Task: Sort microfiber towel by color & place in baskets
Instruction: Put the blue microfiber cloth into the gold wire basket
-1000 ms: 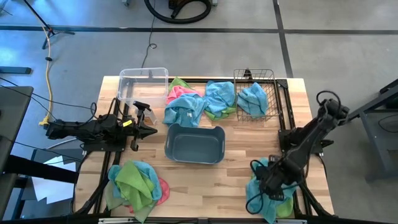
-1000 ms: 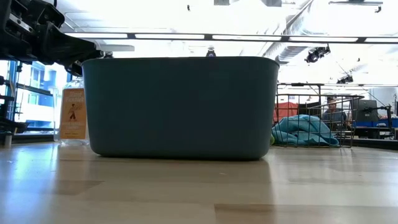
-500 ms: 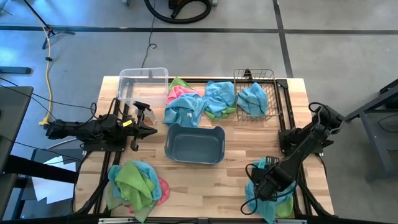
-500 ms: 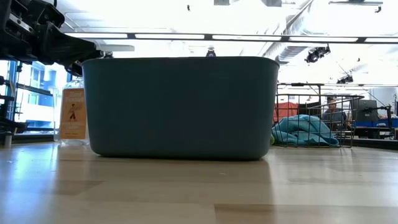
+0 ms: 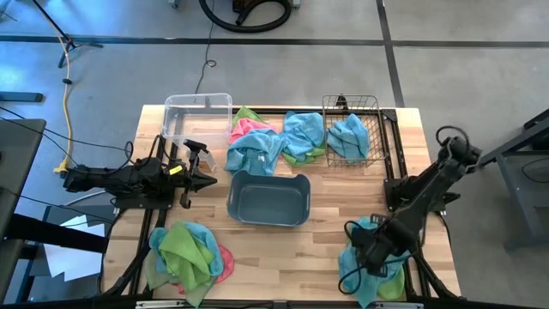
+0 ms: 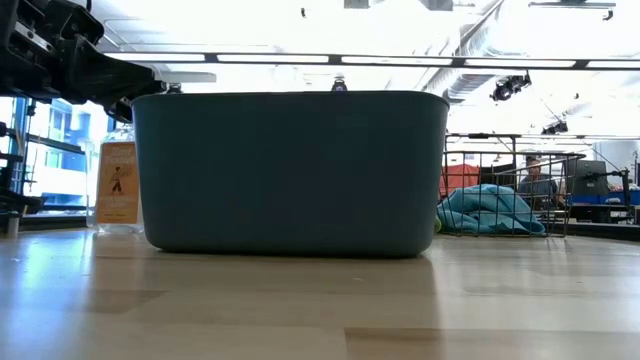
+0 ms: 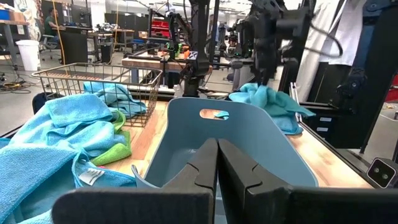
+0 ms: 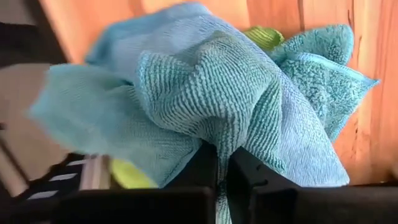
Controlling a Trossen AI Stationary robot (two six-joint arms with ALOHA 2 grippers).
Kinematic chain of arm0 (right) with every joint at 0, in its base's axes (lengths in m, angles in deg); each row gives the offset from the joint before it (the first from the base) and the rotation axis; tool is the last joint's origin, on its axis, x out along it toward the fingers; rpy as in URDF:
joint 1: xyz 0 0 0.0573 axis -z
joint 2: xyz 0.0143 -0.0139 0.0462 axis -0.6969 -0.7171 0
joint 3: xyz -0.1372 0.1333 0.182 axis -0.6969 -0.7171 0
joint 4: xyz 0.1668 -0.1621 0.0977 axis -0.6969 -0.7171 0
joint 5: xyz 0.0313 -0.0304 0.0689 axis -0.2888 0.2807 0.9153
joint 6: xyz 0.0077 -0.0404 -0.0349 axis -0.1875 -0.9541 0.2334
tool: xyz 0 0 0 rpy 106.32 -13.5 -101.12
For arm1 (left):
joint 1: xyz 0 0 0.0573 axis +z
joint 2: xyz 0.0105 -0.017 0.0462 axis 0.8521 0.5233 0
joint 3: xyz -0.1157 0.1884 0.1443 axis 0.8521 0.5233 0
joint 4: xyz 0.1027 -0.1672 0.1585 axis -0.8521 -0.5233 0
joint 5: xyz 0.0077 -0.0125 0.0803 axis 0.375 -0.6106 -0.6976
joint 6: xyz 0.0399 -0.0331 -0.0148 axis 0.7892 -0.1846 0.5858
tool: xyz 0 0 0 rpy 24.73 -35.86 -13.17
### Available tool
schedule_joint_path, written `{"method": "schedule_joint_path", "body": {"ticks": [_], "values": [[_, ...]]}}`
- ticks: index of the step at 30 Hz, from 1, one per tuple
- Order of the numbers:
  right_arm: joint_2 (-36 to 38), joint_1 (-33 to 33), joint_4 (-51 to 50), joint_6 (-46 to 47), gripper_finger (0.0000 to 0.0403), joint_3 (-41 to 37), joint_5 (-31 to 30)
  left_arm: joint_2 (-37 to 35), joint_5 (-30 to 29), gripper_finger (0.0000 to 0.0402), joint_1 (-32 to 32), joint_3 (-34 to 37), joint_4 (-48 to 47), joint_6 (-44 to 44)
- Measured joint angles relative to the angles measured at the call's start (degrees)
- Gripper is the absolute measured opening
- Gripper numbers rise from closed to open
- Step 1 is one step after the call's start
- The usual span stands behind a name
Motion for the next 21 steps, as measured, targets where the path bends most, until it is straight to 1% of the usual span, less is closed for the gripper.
{"method": "schedule_joint_path", "body": {"ticks": [7, 14, 17, 21], "values": [[12.38, 0.66, 0.98, -1.86, 0.0002, 0.01, 1.33, 0.02, -0.02, 0.0, -0.02, -0.01, 0.02, 0.0], [25.36, 3.84, 7.02, -4.29, 0.0001, 0.05, 1.67, 0.02, -0.01, 0.0, 0.0, -0.01, 0.0, 0.0], [28.94, 5.98, 10.15, -5.65, 0.0001, 0.07, -1.03, 0.02, 0.0, 0.0, 0.0, 0.01, 0.0, 0.0], [30.49, 9.66, 14.33, -12.19, 0.0001, 0.07, -5.15, 0.02, -0.01, 0.0, 0.0, 0.0, 0.02, 0.0]]}}
